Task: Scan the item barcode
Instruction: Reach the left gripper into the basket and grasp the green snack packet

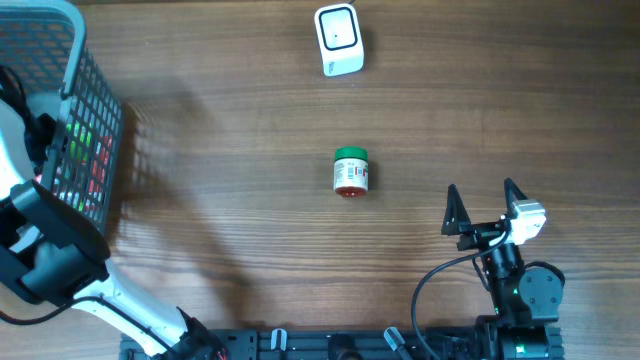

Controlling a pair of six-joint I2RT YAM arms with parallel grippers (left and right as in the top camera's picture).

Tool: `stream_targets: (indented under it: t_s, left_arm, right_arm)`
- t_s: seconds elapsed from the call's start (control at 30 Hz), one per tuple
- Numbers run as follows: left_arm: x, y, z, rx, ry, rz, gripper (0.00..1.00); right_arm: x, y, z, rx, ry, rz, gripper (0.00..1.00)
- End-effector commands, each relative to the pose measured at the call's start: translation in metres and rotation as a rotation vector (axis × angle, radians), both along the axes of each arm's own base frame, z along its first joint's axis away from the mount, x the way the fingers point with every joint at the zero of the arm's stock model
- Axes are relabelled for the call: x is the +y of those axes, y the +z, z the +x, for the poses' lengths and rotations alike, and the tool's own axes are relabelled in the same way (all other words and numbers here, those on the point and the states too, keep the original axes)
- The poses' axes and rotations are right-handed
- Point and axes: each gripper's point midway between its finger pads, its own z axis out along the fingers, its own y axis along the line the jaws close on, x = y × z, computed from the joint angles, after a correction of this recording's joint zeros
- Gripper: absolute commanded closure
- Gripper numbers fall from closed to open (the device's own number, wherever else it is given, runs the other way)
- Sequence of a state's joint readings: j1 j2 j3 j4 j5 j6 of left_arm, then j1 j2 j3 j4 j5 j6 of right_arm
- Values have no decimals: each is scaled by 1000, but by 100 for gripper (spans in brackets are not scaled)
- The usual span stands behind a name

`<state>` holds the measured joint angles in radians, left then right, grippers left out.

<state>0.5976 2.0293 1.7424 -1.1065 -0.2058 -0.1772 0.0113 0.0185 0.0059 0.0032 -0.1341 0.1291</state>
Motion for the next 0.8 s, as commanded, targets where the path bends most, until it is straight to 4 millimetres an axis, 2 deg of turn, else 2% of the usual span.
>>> stream_targets:
  t_s: [0.0,0.03,0.07,0.13,0.17,0.4,0.57,0.67,0.77]
  left_arm:
    - [6,-8,-2,-3,2,22,66]
    - [6,-8,-1,-4,1,23,58]
    - [6,-8,-1,-3,1,23,34]
    - [6,-7,-1,-4,1,24,15]
    - [6,-5,-1,-8,0,27,0]
    - [10,20,4,-65,-1,67,0]
    - [7,11,1,-55,13,52,0]
    - [11,0,1,-68,21,61,0]
    - [14,0,2,-78,25,69,0]
  right_arm:
    - [-2,2,0,-9,-9,-10,0]
    - [-2,2,0,-9,-9,-10,0]
    - [-2,2,0,-9,-9,-10,0]
    - [-2,2,0,-9,-9,-10,0]
    - [-2,2,0,-9,-9,-10,0]
    - [-2,2,0,-9,-9,-10,0]
    - [-2,2,0,-9,-9,-10,0]
    - [-2,2,0,-9,-9,-10,0]
    - [-2,2,0,-9,-8,-10,0]
